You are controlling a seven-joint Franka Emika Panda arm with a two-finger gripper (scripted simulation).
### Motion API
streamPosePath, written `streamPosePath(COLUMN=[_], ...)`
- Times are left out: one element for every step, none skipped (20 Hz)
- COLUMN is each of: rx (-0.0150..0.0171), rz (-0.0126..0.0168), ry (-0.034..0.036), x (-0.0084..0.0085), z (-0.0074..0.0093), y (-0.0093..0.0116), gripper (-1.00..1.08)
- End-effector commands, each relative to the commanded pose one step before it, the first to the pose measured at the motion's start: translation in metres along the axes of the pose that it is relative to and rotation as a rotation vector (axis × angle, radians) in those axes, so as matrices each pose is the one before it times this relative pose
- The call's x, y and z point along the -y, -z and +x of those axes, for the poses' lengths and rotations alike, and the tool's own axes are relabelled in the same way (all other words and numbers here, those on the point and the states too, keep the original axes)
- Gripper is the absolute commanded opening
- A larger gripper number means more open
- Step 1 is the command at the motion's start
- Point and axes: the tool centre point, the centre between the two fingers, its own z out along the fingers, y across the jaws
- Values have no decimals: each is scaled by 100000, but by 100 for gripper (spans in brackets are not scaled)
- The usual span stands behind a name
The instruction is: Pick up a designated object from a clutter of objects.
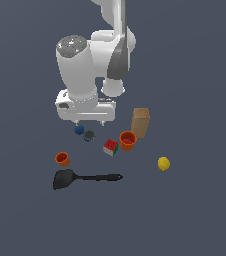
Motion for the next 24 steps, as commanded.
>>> streamPosePath(rx=[-680,-283,-290,-286,-287,-286,-284,-277,-265,-245,-230,-210,-190,-181,-155,-142,-129,-115,-102,-87,-72,-55,-54,-31], rz=[505,171,152,127,106,83,61,37,15,-6,-23,-36,-47,-57,-60,-64,-66,-66,-64,-60,-53,-43,-44,-26], ry=[-231,-99,-110,-118,-127,-135,-143,-148,-150,-145,-143,-137,-129,-128,-113,-107,-100,-92,-84,-74,-62,-48,-48,-28], x=[-1574,-620,-613,-604,-595,-585,-574,-559,-524,-485,-448,-411,-376,-345,-310,-280,-252,-224,-197,-171,-146,-120,-100,-74], z=[-849,-390,-419,-444,-471,-496,-521,-542,-540,-530,-517,-499,-479,-458,-431,-404,-375,-344,-312,-278,-243,-206,-171,-131], y=[-2029,-796,-781,-769,-755,-740,-726,-708,-661,-614,-566,-522,-480,-435,-400,-361,-323,-288,-253,-221,-191,-163,-127,-104], gripper=[100,100,100,100,100,100,100,100,100,100,100,100,100,100,100,100,100,100,100,100,100,100,100,100])
